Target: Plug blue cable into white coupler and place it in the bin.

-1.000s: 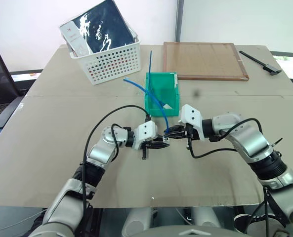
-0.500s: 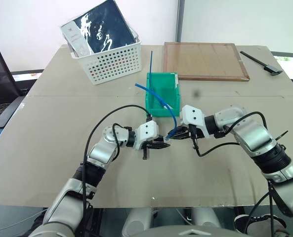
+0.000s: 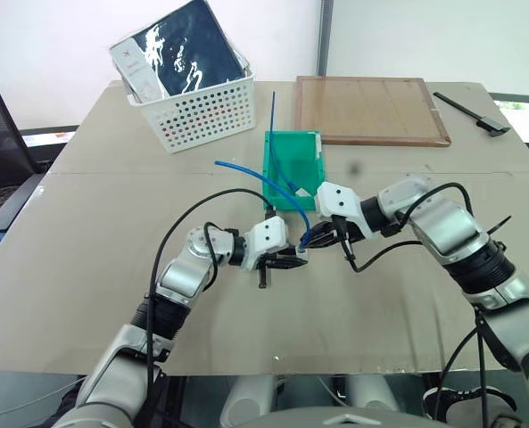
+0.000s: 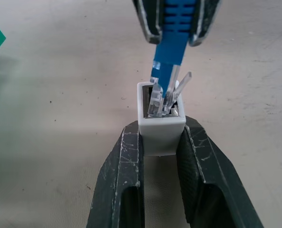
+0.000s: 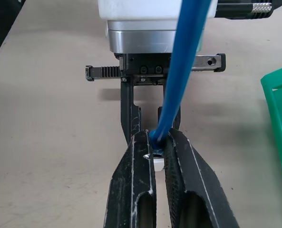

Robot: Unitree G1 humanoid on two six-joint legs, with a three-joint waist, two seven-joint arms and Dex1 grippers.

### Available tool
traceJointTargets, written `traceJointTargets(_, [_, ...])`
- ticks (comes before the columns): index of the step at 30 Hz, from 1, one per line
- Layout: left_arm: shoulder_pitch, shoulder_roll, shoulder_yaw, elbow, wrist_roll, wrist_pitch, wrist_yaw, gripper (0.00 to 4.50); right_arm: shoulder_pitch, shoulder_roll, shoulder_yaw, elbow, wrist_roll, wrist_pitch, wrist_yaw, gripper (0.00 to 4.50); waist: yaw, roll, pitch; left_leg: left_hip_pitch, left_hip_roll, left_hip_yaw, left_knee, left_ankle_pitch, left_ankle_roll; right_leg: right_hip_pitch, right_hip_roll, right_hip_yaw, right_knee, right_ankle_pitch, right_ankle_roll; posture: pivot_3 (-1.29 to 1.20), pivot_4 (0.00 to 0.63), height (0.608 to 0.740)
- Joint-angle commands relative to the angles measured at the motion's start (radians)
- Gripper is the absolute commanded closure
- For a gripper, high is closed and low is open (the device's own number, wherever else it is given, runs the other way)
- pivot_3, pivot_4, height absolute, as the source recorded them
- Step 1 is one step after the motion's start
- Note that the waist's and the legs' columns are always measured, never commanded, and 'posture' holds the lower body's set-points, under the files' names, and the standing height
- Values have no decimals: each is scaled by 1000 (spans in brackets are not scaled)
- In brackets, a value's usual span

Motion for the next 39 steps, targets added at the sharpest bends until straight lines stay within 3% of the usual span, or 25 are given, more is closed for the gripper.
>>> traceJointTargets(1, [-8,-6,-9,-71,-5,39,5,4148,-12,0,35,20,-33,23,19,4500,0,0,0,0,0,0,0,0,0,0,0,0,0,0,0,0,150,740])
traceJointTargets(10, [-12,3,-7,-117,-12,93,4,4148,-30,-21,32,32,-49,40,55,4500,0,0,0,-1,0,0,0,0,0,-1,0,0,0,0,0,0,150,740])
traceJointTargets(39, [27,-6,-21,42,28,-87,20,4148,-83,15,57,39,-37,111,102,4500,2,0,0,-2,0,0,0,0,0,-2,0,0,0,0,0,0,150,740])
